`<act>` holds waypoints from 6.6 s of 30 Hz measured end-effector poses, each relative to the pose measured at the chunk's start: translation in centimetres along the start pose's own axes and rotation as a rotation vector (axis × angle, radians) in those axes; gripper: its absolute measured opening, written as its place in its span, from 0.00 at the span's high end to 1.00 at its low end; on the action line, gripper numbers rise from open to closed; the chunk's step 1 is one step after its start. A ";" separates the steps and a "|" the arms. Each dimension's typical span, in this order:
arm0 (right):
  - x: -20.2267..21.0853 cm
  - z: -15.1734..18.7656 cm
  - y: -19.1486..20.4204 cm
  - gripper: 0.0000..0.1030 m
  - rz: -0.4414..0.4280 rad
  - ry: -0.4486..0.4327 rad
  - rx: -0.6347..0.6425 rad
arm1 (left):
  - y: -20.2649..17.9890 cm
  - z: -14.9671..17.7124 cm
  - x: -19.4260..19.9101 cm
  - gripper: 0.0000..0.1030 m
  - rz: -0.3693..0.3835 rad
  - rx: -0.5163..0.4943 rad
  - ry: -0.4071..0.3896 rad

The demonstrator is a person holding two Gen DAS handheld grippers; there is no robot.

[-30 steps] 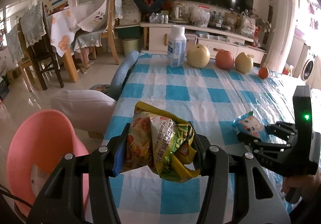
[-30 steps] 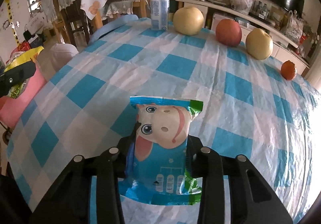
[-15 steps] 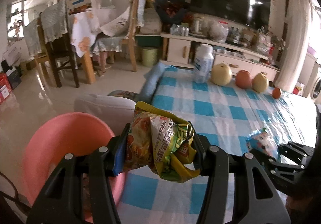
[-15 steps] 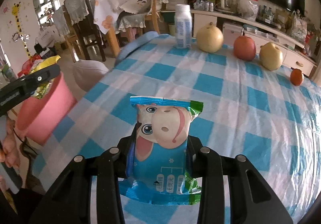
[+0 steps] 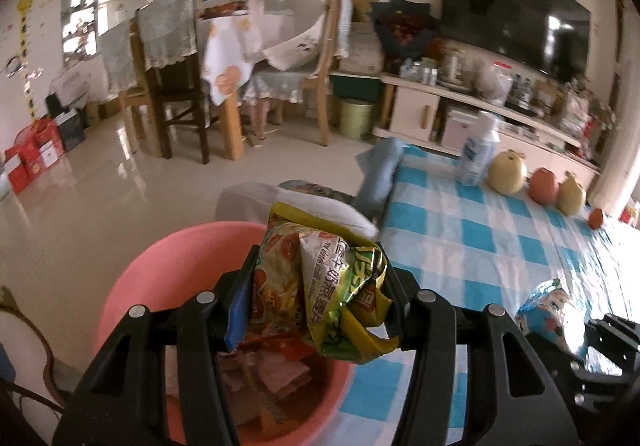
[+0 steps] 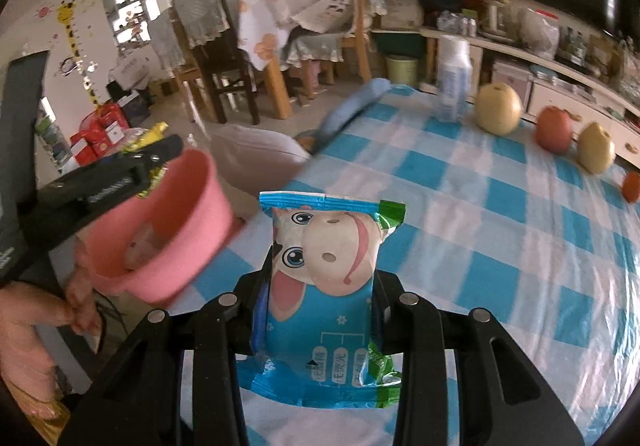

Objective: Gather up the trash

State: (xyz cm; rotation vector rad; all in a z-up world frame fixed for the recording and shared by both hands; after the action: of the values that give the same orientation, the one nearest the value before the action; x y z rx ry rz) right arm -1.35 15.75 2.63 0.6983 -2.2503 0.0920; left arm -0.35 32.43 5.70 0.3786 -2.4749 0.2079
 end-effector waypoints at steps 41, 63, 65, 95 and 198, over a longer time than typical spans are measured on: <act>-8.2 -3.6 12.3 0.13 -0.083 0.029 0.146 | 11.8 0.4 -1.9 0.07 -0.306 0.186 0.097; -3.8 -1.4 2.5 0.10 0.063 0.008 0.020 | 3.4 -1.3 -0.8 0.06 -0.238 0.020 0.010; -3.3 -1.0 1.8 0.09 0.074 0.006 0.014 | 2.7 -1.3 -0.8 0.06 -0.228 0.009 0.006; 6.3 5.4 -10.6 0.09 0.310 -0.051 -0.126 | -12.0 2.6 1.1 0.06 -0.001 -0.158 -0.028; 31.9 14.2 -15.6 0.06 0.620 -0.327 -0.267 | -23.6 10.4 22.8 0.04 0.190 -0.369 -0.232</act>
State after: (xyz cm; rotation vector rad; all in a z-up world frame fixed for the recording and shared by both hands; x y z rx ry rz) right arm -20.50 -15.85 12.43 -0.1547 -2.6532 -0.0263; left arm -16.18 2.66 12.50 0.0095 -2.7052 -0.2285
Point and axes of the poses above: each gripper's, at about its wrist camera, not at the fingertips, and x roughly against the way its jaws point, y to its left, z to its underside, the point moved 7 cm from there along -x, roughly the way its jaws point, and after that the axes turned 3 degrees about x, right-handed, at the moved point
